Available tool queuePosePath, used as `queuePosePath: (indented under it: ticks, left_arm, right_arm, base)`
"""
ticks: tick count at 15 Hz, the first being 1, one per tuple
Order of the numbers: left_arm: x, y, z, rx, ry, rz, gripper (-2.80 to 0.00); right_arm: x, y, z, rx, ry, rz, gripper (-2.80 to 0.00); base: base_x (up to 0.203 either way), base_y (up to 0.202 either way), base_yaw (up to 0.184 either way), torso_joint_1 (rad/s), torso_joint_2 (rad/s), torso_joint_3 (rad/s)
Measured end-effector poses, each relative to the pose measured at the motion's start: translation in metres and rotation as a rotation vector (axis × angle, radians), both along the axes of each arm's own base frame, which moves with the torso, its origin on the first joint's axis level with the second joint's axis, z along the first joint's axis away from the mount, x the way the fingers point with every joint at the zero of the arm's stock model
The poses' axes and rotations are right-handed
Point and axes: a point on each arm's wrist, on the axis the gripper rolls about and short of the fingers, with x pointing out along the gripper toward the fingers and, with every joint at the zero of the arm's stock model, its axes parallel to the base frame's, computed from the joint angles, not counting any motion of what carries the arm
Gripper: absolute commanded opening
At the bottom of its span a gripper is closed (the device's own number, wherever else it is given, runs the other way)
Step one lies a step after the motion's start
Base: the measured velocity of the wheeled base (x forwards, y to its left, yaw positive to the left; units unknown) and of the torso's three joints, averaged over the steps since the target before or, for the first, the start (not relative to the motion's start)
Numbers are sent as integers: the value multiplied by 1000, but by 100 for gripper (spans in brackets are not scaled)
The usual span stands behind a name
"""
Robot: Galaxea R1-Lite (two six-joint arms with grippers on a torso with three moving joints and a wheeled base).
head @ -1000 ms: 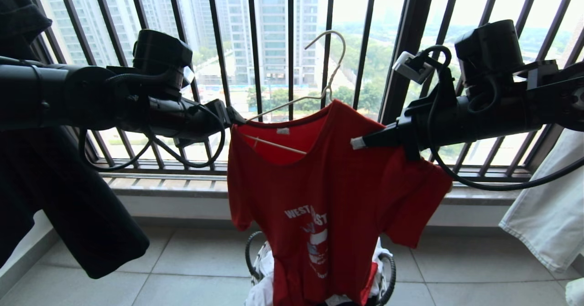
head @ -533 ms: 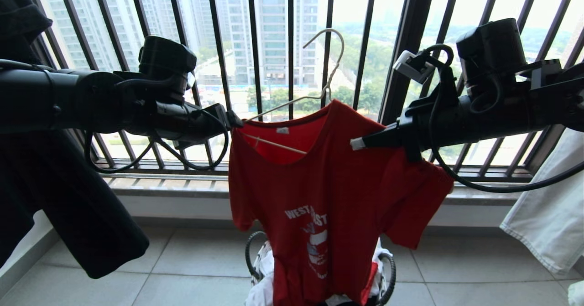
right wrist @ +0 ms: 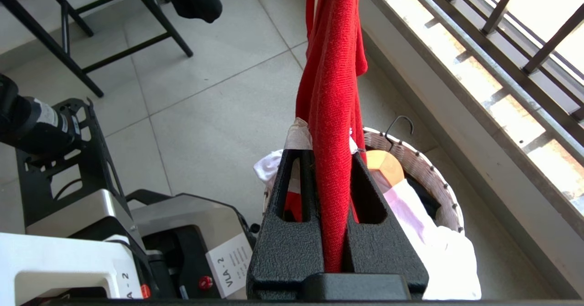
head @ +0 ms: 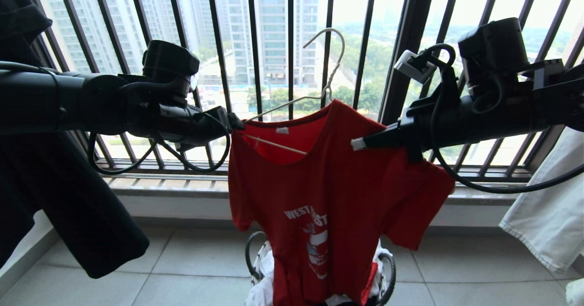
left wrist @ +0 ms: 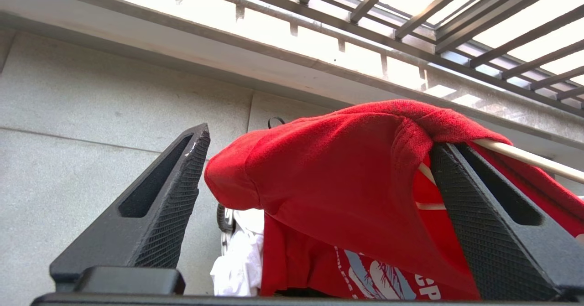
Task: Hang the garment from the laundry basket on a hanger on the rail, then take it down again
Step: Hang the clothes on the clothes rack
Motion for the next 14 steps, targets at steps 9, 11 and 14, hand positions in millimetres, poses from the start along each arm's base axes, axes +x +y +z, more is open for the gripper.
queuePosePath:
  ticks: [9, 11, 14]
  left_arm:
    - [4, -1, -6, 19, 14, 2, 0]
    - [5, -1, -7, 19, 16, 2, 0]
    - [5, -1, -7, 18, 15, 3, 0]
  right_arm:
    - [0, 0, 0, 1, -1, 0, -280]
    - [-1, 0, 0, 1, -1, 0, -280]
    - [-1, 0, 0, 1, -1, 0, -280]
  base:
    - [0, 0, 0, 0, 0, 0]
    - [0, 0, 0, 0, 0, 0]
    - [0, 0, 0, 0, 0, 0]
